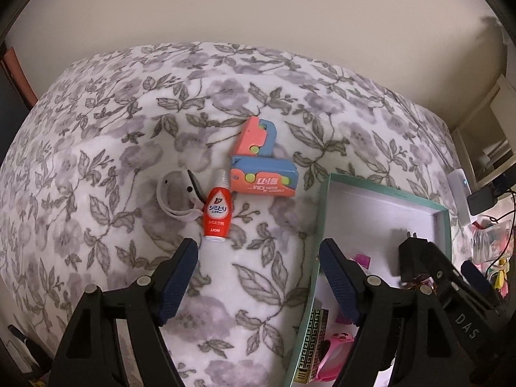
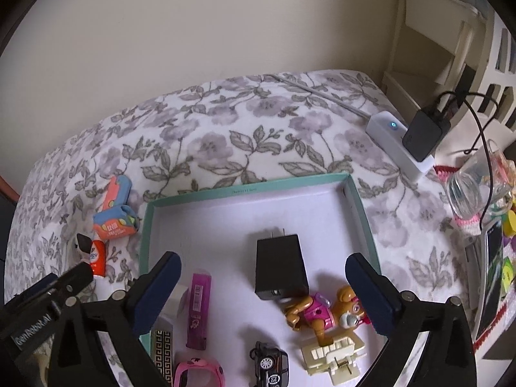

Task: Organize rigid objects
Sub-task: 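Withdraw both tools from the tray toward the remaining objects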

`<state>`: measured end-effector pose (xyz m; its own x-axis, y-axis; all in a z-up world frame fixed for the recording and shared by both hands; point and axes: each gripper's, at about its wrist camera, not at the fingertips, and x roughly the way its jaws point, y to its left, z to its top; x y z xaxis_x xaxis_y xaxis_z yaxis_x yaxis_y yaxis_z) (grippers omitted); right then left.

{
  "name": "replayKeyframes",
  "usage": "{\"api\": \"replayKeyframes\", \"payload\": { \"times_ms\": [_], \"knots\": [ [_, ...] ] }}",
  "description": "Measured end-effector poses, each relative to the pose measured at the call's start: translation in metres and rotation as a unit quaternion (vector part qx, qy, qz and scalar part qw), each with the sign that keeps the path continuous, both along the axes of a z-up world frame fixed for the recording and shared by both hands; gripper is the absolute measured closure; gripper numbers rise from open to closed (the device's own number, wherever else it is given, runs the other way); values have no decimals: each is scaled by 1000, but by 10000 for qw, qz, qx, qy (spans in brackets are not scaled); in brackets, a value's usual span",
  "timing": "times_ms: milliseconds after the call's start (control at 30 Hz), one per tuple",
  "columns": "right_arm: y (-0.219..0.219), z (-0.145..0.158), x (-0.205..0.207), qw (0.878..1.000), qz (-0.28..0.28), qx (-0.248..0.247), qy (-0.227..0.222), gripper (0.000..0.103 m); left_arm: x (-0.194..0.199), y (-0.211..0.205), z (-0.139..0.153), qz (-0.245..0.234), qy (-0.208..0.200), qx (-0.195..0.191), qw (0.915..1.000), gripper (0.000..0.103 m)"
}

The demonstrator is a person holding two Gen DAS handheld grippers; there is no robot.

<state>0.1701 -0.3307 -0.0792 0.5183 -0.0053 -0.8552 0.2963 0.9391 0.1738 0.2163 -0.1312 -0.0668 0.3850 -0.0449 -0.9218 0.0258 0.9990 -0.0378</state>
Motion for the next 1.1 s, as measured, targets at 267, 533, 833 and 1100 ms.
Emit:
{"api": "replayKeyframes", "payload": {
  "times_ms": [267,533,833,1100],
  "knots": [
    [0,4,-13,9999,-96,-68,4,0,-3,10,8,76,-17,-117,9999,24],
    [7,10,-20,9998,41,140,-160,0,-4,16,12,113,-10,-266,9996,24],
    [43,15,-8,9984,508,-71,-254,0,6,36,13,315,1,-301,9991,24],
    [82,12,13,9952,942,-153,-212,0,25,78,11,794,56,-408,9960,24]
  ]
}}
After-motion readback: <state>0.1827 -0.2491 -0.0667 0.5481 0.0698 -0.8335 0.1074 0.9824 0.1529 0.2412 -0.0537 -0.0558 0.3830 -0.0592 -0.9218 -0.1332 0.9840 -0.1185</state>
